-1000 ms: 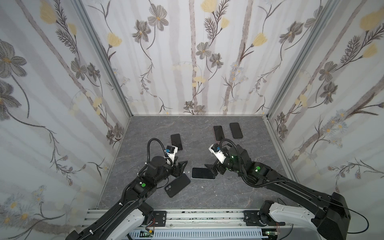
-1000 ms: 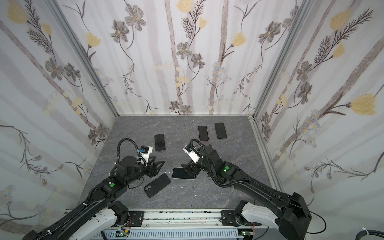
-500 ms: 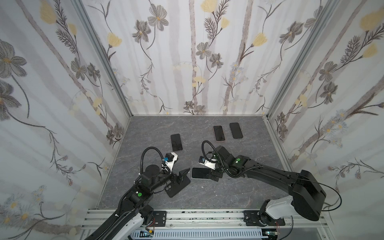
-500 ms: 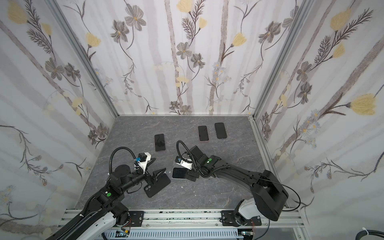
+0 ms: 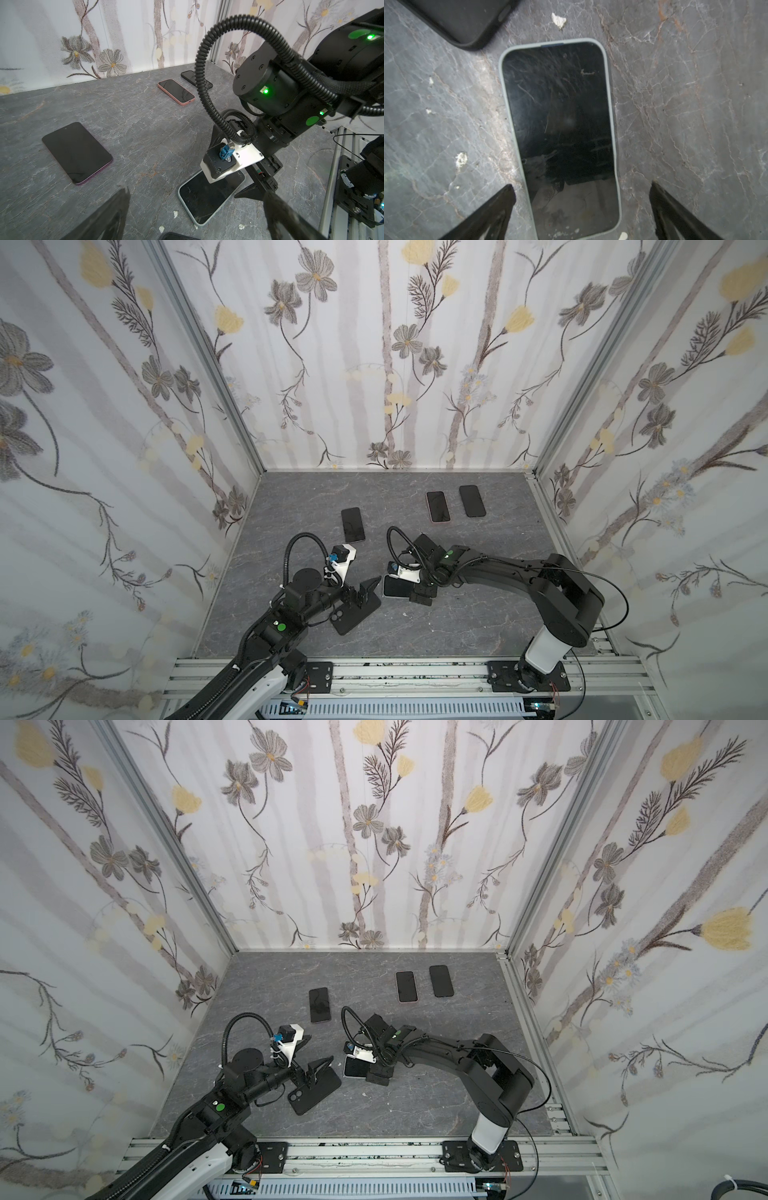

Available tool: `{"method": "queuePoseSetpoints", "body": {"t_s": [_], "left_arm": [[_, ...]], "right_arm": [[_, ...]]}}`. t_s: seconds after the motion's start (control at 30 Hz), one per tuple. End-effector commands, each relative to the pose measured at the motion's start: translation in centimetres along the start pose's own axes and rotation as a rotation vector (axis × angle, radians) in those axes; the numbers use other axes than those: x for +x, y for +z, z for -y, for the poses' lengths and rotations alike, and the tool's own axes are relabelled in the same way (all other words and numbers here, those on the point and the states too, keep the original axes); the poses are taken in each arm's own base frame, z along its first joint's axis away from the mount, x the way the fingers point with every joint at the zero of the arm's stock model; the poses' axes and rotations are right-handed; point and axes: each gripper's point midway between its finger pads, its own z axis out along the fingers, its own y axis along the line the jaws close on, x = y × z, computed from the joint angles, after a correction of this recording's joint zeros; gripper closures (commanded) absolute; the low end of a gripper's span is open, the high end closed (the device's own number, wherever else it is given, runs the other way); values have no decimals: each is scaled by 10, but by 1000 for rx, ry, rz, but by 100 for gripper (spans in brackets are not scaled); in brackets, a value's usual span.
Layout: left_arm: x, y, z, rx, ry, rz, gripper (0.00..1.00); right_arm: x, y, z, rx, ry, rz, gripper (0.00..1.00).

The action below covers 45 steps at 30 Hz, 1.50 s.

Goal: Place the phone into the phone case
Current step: 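Lower the right gripper onto the cased phone and grasp it, then carry the cased phone farther away and set it beside the row of phones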

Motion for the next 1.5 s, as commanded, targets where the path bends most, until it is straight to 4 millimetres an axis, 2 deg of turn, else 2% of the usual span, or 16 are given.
{"method": "queuePoseSetpoints", "body": {"t_s": [0.0, 0.37, 0.83, 0.87, 1.13, 1.47], "left_arm": [[-4, 1, -4, -22, 22, 16, 0], [-4, 1, -5, -31, 19, 9, 0], [-4, 2, -6, -34, 17, 6, 0], [-4, 2, -6, -34, 16, 5, 0], [-4, 4, -7, -40, 15, 1, 0], [-3, 5, -7, -40, 13, -3, 0]], "right_arm": [[3, 4, -10, -68, -8, -21, 0], [16, 19, -16, -151, 52, -101, 0], [15, 19, -15, -169, 106, -114, 12], [22, 18, -5, -160, 138, -120, 14], [32, 17, 9, -105, 197, -154, 17], [34, 16, 31, -58, 324, -151, 19]]}}
